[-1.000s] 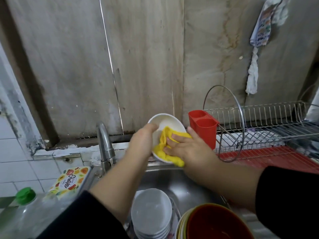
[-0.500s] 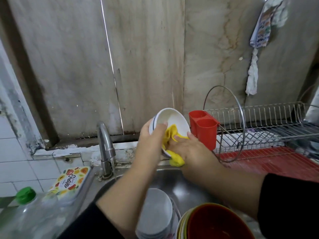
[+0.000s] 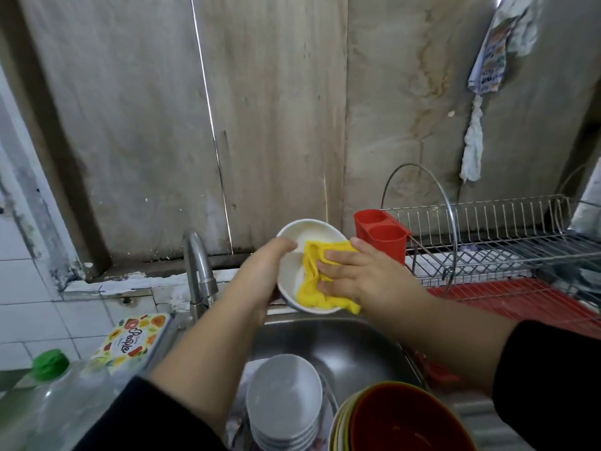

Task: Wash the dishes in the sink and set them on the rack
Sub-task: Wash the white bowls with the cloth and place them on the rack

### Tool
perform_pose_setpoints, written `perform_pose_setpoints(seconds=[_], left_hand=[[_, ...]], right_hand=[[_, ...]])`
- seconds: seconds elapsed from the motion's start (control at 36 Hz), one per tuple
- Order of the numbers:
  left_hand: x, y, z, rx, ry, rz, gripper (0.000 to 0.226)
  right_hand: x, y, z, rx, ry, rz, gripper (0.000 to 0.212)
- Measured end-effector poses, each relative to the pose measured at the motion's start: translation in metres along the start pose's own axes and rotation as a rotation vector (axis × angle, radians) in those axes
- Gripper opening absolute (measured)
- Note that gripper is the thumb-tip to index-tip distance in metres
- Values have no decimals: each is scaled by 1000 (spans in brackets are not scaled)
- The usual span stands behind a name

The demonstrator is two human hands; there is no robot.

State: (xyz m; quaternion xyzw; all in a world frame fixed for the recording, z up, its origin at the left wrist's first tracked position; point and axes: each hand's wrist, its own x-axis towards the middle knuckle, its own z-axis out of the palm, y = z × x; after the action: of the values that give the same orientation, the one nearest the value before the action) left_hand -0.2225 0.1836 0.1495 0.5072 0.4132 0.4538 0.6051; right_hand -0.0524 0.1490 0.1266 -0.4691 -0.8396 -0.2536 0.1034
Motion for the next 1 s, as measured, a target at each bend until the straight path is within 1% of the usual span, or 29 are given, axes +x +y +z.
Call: perform_pose_setpoints(seconds=[0.06,0.08,0.11,0.14,0.17,0.19,0.25,0.28,0.31,0.33,0.39,0.42,0.44,0.47,0.53,0.56,0.58,0.61,0.67,0.69,0.72,0.75,0.78,0.83,0.86,0.92,0.94,0.97,1.0], left_hand=[[1,-5,12,79,211,123,15],[-2,-10,21,67,278,211,16],[-7,-14,29,39,309,282,24],[-11,-17,34,16,307,321,34],[-11,-16,32,-18,266,324,39],[-11,-12,28,-44,180,299,36],[-5,-1,13,-67,25,179,18],[-1,2,6,-70,8,104,11],[2,3,2,-62,37,59,11],[6,1,2,-16,112,62,13],[4,-9,14,24,276,173,24],[1,-16,22,13,310,231,35],[-3,-24,27,11,321,265,45],[-7,-30,29,21,318,276,53],[-9,-38,26,27,222,259,69],[-9,-39,23,2,138,253,73],[-8,-39,19,-53,74,227,70],[-6,-39,15,-119,59,181,63],[4,-44,6,-225,143,106,53],[8,-47,3,-266,174,60,53],[13,-50,1,-302,168,1,59],[16,-53,0,-349,130,-75,66],[16,-55,1,-395,88,-153,69],[13,-57,1,-485,45,-242,65],[14,-58,2,-532,35,-237,61],[16,-59,2,-601,18,-184,55],[16,-60,1,-616,19,-168,54],[15,-58,2,-615,30,-163,53],[15,-57,2,-607,38,-160,53]], right_hand=[[6,-18,-4,147,25,107,38],[10,-27,-2,207,49,199,48],[13,-34,3,270,30,260,54],[16,-38,7,358,41,283,57],[18,-37,8,376,60,273,58],[18,-33,9,369,96,242,59],[16,-21,-1,257,128,120,57],[15,-15,-3,199,121,65,54],[12,-9,-1,181,82,43,51],[11,-8,1,159,88,42,50],[16,-26,-2,256,57,135,50],[18,-32,1,326,93,210,50],[20,-39,5,437,93,296,49],[20,-45,8,504,83,320,46],[19,-48,12,651,104,354,36],[17,-46,11,768,95,432,29],[14,-43,5,948,89,505,22],[10,-40,0,1181,91,566,19],[6,-32,1,1606,111,602,15],[4,-32,3,1773,130,591,11],[4,-34,2,1912,157,586,4],[4,-36,4,2007,190,612,5],[3,-39,3,2077,220,669,14],[3,-44,10,2219,316,779,25],[1,-46,14,2273,363,824,28],[0,-50,20,2381,398,821,22],[1,-51,22,2447,377,822,43],[0,-51,27,2491,330,845,71],[1,-53,29,2502,307,876,89]])
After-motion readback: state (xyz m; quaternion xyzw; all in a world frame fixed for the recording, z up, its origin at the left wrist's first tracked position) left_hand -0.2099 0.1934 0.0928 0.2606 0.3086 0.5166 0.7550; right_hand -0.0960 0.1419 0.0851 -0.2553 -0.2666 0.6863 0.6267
